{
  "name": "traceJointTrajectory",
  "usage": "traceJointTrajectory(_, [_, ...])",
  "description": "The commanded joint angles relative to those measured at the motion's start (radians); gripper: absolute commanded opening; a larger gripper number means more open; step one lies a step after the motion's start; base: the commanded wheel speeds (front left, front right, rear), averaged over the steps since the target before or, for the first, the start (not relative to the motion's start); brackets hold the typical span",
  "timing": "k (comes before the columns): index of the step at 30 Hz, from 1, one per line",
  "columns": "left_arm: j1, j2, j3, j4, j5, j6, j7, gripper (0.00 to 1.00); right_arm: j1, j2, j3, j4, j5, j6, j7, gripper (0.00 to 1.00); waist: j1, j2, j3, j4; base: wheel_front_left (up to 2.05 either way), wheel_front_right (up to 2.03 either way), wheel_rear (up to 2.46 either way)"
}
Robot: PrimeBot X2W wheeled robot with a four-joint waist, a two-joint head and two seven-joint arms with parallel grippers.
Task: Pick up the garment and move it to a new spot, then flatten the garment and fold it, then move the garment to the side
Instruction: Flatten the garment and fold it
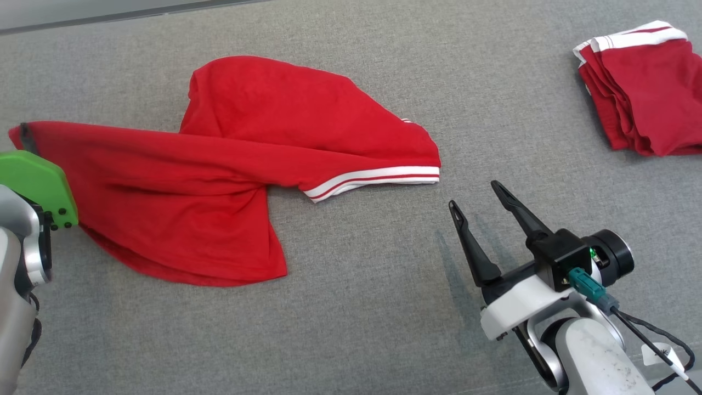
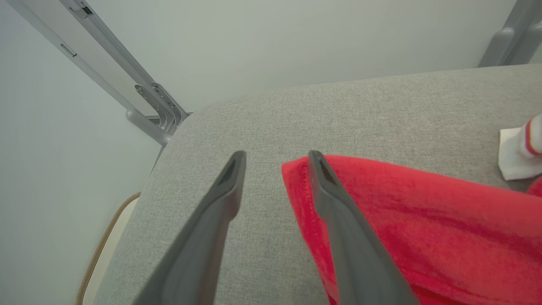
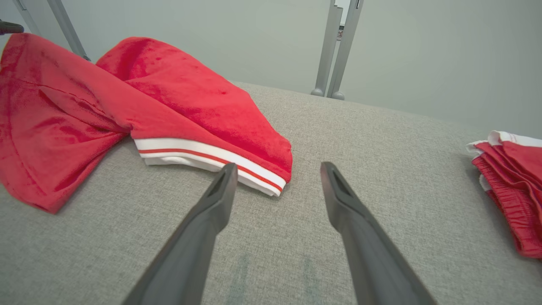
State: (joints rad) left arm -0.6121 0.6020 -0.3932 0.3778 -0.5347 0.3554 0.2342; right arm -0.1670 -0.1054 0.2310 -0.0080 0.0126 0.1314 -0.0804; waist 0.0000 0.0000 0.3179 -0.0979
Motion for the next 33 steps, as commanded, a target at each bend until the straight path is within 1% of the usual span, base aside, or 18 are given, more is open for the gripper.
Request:
traceJointTrajectory(1, [-0.022,-0.005,0.002,0.018,0.011,-0.003,-0.018,1.0,-0.004,-0.003,-0.003,-0.005,-0.005,-0.002,0.002,1.0,0.0,0.0,0.006,0.0,0.0,0.0,0.0])
traceJointTrajectory(3, [-0.036,-0.021,0.007,0.059,0.009,-0.005,-0.055,1.0,-0.003,-0.006,-0.006,-0.004,-0.005,-0.002,0.005,1.0,0.0,0.0,0.008,0.007,0.0,0.0,0.0])
traceJointTrajectory(6, [-0.044,-0.055,0.01,0.105,-0.014,-0.021,-0.085,1.0,-0.002,-0.005,-0.009,-0.006,-0.008,-0.002,0.008,1.0,0.0,0.0,0.005,0.023,0.0,0.0,0.0])
traceJointTrajectory(10, [-0.02,-0.095,0.01,0.103,-0.036,-0.033,-0.128,1.0,0.002,-0.002,-0.014,-0.006,-0.006,-0.002,0.007,1.0,0.0,0.0,-0.007,0.046,0.0,0.0,0.0])
traceJointTrajectory(12, [-0.004,-0.12,0.01,0.074,-0.044,-0.037,-0.158,1.0,0.011,-0.001,-0.022,-0.006,-0.007,-0.002,0.008,1.0,0.0,0.0,-0.014,0.059,0.0,0.0,0.0])
traceJointTrajectory(16, [0.048,-0.186,-0.001,-0.034,-0.062,-0.044,-0.241,1.0,0.025,0.001,-0.04,-0.008,-0.007,-0.002,0.009,1.0,0.0,0.0,-0.031,0.083,0.0,0.0,0.0])
traceJointTrajectory(20, [0.112,-0.231,-0.048,-0.131,-0.037,-0.052,-0.317,1.0,0.035,-0.003,-0.057,-0.005,-0.003,-0.002,0.013,1.0,0.0,0.0,-0.049,0.099,0.0,0.0,0.0])
traceJointTrajectory(22, [0.148,-0.26,-0.066,-0.168,-0.028,-0.045,-0.363,1.0,0.038,-0.007,-0.066,-0.003,-0.001,-0.002,0.013,1.0,0.0,0.0,-0.06,0.106,0.0,0.0,0.0])
traceJointTrajectory(23, [0.165,-0.265,-0.075,-0.181,-0.018,-0.044,-0.386,1.0,0.04,-0.009,-0.07,0.001,0.0,-0.002,0.013,1.0,0.0,0.0,-0.066,0.11,0.0,0.0,0.0])
traceJointTrajectory(25, [0.194,-0.283,-0.09,-0.207,-0.007,-0.056,-0.434,1.0,0.039,-0.015,-0.074,0.008,-0.002,-0.002,0.016,1.0,0.0,0.0,-0.075,0.117,0.0,0.0,0.0])
traceJointTrajectory(26, [0.206,-0.286,-0.097,-0.214,0.01,-0.054,-0.453,1.0,0.037,-0.017,-0.075,0.014,-0.004,-0.002,0.017,1.0,0.0,0.0,-0.081,0.121,0.0,0.0,0.0])
traceJointTrajectory(28, [0.262,-0.319,-0.096,-0.249,0.044,-0.055,-0.494,1.0,0.02,-0.035,-0.069,0.05,-0.007,-0.002,0.037,1.0,0.0,0.0,-0.098,0.135,0.0,0.0,0.0])
traceJointTrajectory(29, [0.305,-0.345,-0.072,-0.301,0.093,-0.07,-0.5,1.0,0.0,-0.056,-0.071,0.086,-0.019,-0.002,0.055,1.0,0.0,0.0,-0.104,0.147,0.0,0.0,0.0])
traceJointTrajectory(30, [0.326,-0.352,-0.061,-0.316,0.109,-0.079,-0.5,1.0,-0.008,-0.06,-0.071,0.098,-0.023,-0.002,0.062,1.0,0.0,0.0,-0.105,0.151,0.0,0.0,0.0])
traceJointTrajectory(33, [0.383,-0.376,-0.03,-0.362,0.156,-0.125,-0.5,1.0,-0.036,-0.086,-0.072,0.142,-0.034,-0.002,0.082,1.0,0.0,0.0,-0.105,0.168,0.0,0.0,0.0])
